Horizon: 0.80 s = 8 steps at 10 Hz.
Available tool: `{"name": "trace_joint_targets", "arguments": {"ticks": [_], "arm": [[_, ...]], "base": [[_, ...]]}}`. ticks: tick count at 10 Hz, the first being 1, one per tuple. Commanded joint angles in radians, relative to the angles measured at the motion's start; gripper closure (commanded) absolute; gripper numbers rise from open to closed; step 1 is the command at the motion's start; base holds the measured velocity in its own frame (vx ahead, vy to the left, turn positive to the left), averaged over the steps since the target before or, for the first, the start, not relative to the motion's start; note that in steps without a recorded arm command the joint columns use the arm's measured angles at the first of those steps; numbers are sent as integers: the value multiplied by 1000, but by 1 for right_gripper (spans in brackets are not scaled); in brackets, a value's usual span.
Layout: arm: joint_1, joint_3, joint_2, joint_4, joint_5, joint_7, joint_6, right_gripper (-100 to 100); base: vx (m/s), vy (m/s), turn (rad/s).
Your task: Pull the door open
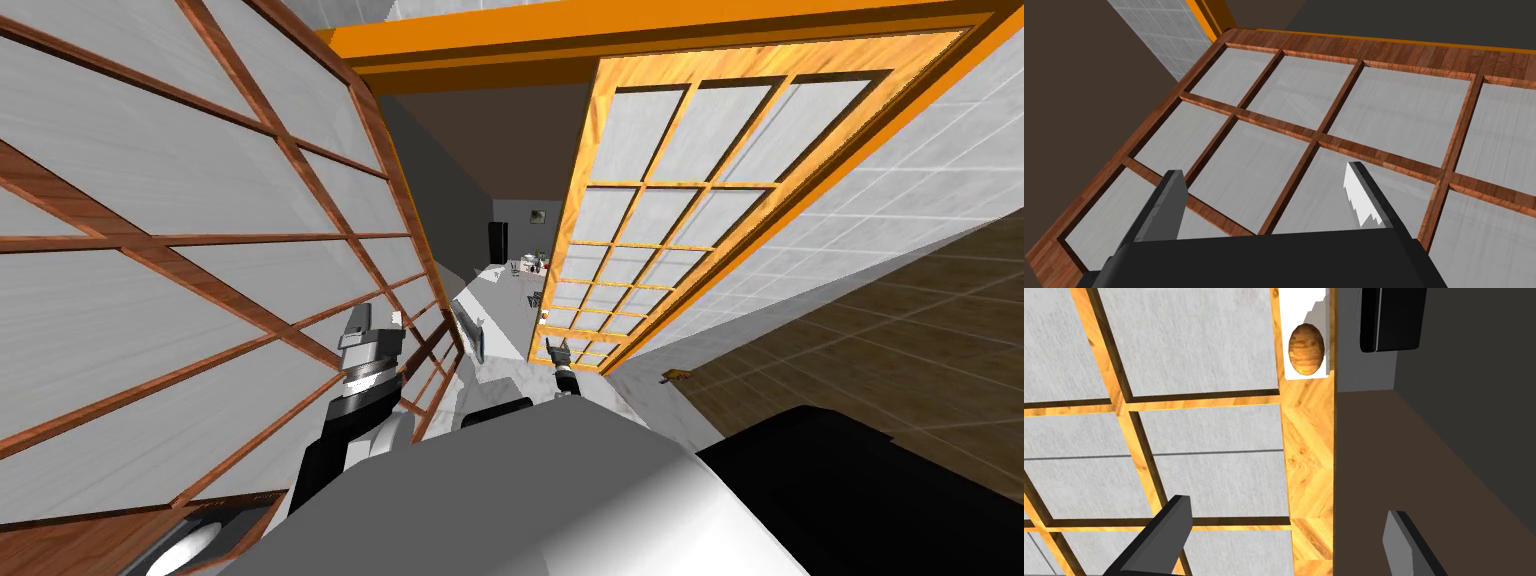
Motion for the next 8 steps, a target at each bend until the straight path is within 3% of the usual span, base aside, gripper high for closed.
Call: {"name": "trace_joint_targets", "arguments": {"ticks": [1,6,7,8], "arm": [[-8,-4,4,31,-7,39,-2,-100],[-23,-13,15,95,-20,117,-10,-100],[-22,-12,13,87,-18,104,-7,-100],[-21,-26,-13,111,-28,86,-21,-100]], "base": [[150,-44,48],[117,-22,38],[59,-16,11],[158,6,178]]}}
